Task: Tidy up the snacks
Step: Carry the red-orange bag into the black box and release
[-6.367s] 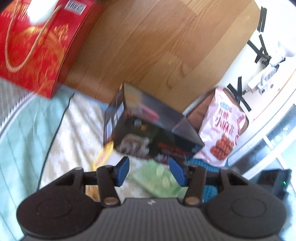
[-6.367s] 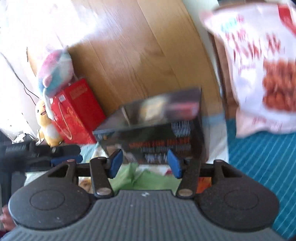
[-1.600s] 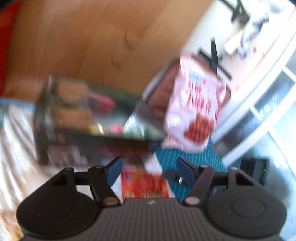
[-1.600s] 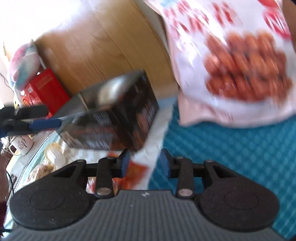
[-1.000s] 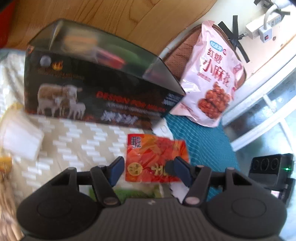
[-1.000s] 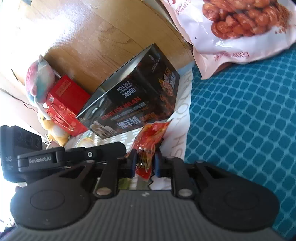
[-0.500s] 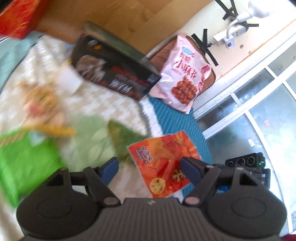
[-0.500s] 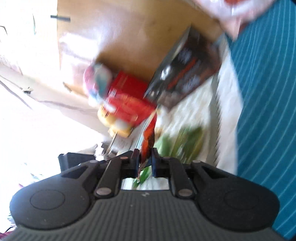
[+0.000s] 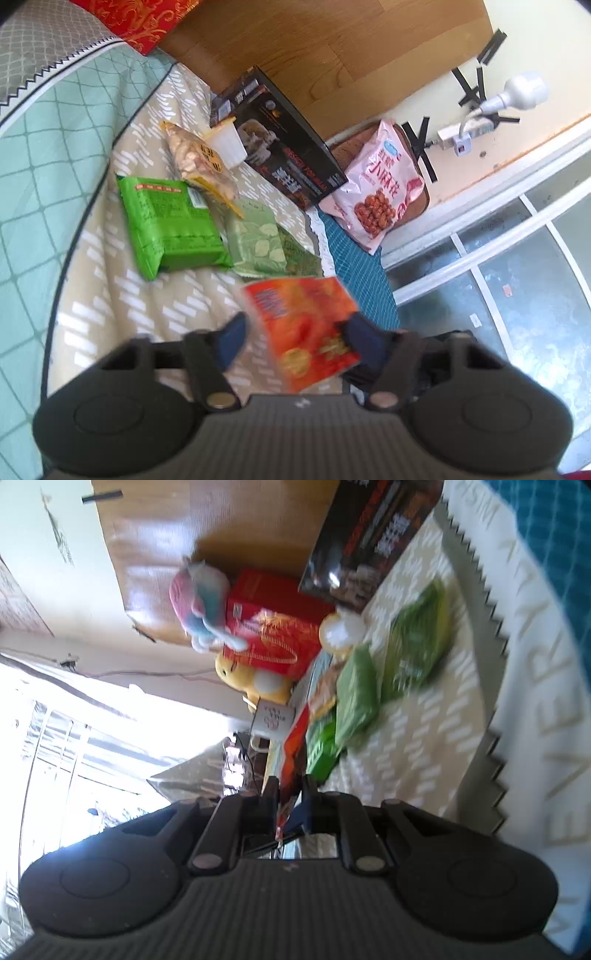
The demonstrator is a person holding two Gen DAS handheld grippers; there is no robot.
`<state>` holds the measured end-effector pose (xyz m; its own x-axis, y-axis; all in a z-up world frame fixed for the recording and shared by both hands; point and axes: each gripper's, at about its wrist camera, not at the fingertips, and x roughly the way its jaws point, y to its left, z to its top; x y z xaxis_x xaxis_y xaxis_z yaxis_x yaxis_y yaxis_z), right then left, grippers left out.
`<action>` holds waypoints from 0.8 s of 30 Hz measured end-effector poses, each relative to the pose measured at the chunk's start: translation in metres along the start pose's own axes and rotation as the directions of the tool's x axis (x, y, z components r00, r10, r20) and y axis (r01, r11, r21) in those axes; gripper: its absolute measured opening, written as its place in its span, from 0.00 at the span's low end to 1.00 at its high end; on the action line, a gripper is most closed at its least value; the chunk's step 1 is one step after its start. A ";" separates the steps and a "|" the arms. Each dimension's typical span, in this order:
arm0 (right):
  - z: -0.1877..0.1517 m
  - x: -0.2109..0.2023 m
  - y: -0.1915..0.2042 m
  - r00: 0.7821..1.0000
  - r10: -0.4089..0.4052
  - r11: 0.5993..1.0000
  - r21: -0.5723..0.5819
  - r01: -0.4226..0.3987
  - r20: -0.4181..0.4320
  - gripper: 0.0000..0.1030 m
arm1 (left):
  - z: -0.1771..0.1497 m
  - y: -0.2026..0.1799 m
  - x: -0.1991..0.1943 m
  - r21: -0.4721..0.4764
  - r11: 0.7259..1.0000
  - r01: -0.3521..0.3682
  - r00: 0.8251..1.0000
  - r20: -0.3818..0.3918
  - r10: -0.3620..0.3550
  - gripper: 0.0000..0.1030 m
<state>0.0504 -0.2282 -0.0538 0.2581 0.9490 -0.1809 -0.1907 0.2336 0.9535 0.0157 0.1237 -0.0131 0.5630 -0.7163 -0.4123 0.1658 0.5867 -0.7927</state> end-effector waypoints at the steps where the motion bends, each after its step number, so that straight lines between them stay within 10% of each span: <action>1: -0.003 0.004 0.001 1.000 -0.028 0.999 -0.021 0.028 -0.010 0.15 | -0.001 -0.001 0.000 0.010 1.000 -0.021 1.000 0.003 0.021 0.39; 7: -0.026 0.018 0.033 0.950 -0.312 0.879 -0.373 0.297 0.019 0.23 | -0.008 0.006 0.007 0.052 0.990 -0.130 0.991 -0.018 0.131 0.17; 15: -0.051 0.037 0.061 0.901 -0.431 0.622 -0.710 0.330 0.041 0.43 | -0.011 0.000 0.006 0.097 0.987 -0.131 0.991 -0.012 0.133 0.17; 24: -0.042 0.026 0.060 0.899 -0.433 0.614 -0.711 0.343 0.060 0.32 | -0.001 -0.021 0.004 0.138 0.985 -0.100 0.995 0.005 0.100 0.17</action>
<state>0.0055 -0.1808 -0.0112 0.3717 0.7396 -0.5611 -0.7019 0.6195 0.3516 0.0139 0.1080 0.0011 0.5806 -0.6521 -0.4874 0.2188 0.7017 -0.6781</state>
